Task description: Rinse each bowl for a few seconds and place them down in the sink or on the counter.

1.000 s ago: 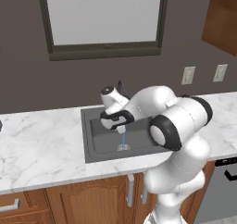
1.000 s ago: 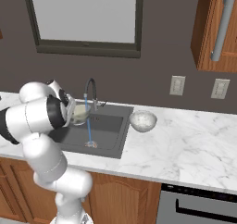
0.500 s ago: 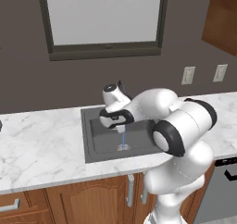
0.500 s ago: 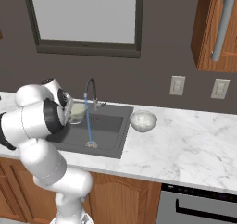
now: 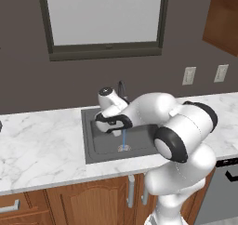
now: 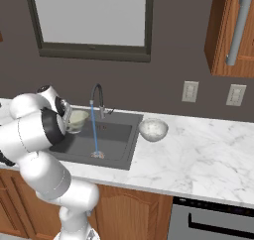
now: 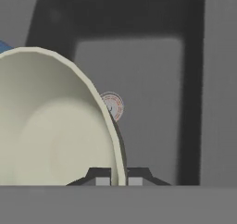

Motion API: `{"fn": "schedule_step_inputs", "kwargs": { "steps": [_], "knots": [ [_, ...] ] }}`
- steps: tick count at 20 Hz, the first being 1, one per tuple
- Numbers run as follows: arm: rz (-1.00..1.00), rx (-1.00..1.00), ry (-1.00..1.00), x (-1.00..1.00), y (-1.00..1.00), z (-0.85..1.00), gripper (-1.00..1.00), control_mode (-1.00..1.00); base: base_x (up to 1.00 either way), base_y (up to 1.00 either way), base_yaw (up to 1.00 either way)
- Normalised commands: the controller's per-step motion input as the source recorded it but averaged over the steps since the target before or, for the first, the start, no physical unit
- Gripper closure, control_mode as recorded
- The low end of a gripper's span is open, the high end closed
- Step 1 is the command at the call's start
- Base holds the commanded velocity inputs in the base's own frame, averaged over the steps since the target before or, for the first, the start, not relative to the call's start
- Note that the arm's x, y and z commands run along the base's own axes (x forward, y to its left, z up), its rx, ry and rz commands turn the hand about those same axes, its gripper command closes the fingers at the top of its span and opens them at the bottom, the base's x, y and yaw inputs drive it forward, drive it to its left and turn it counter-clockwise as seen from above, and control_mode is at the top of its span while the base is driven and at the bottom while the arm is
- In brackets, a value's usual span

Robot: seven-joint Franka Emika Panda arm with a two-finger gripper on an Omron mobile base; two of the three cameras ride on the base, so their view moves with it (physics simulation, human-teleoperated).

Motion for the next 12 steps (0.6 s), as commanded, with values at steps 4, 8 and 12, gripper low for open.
{"fn": "schedule_step_inputs", "kwargs": {
  "steps": [4,8,12],
  "knots": [
    [0.00,0.00,0.00,-0.03,0.27,0.05,1.00,-1.00,0.00,0.00,0.00],
    [0.00,0.00,0.00,0.00,0.23,0.07,1.00,-1.00,0.00,0.00,0.00],
    [0.00,0.00,0.00,0.00,0.24,0.07,1.00,-1.00,0.00,0.00,0.00]
  ]
}}
